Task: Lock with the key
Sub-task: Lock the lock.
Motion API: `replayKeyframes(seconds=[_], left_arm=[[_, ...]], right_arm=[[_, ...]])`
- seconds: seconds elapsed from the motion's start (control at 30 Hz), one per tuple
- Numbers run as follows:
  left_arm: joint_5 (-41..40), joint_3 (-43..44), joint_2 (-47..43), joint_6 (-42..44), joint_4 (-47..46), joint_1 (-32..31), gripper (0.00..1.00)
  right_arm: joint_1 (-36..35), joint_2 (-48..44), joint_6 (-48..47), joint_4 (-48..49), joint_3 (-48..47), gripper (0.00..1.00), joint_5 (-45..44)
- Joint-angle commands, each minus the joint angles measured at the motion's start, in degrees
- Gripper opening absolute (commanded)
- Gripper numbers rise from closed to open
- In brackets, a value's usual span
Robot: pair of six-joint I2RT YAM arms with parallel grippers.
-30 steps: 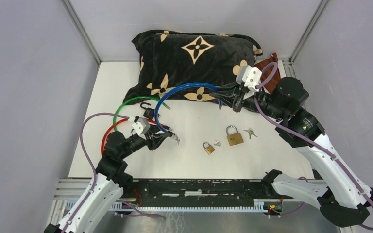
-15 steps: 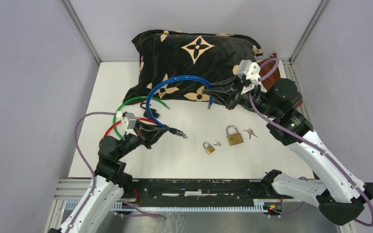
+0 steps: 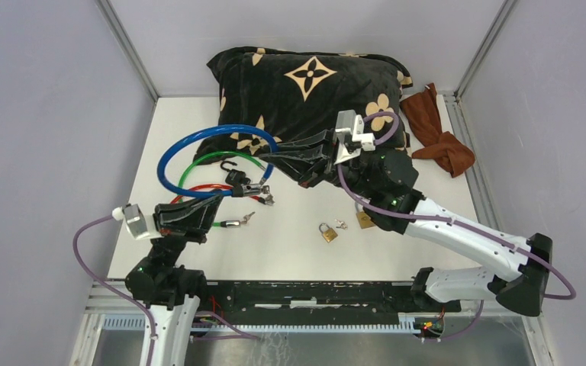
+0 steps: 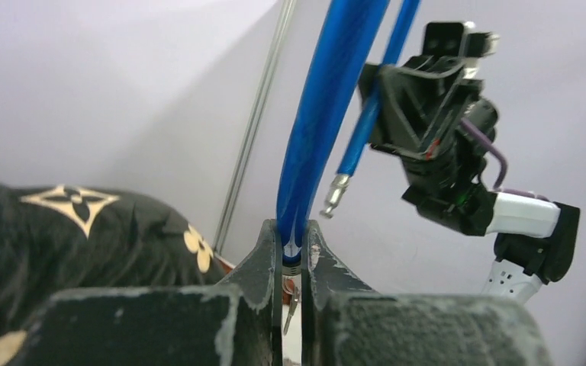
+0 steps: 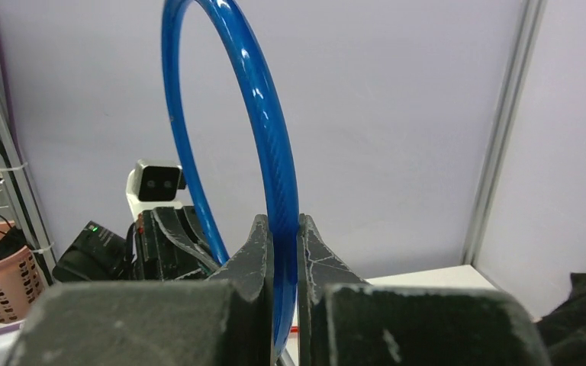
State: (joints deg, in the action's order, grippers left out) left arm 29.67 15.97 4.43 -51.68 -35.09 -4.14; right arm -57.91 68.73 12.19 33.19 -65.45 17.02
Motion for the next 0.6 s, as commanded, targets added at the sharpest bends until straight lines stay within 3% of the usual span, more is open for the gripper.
replayKeyframes(seconds=[0.0,0.57], left_arm=[[-0.81,-0.89,-3.55,-6.91,-8.80,3.54,0.02],[-1.72,-1.50,-3.90,-9.92,-10.08,6.10,0.02]], right_arm=[[-2.58,2.14,0.83,8.13,-3.95,0.00,-2.08],[-4.75,7.18,0.01,4.18,-9.07,0.00,-0.97]])
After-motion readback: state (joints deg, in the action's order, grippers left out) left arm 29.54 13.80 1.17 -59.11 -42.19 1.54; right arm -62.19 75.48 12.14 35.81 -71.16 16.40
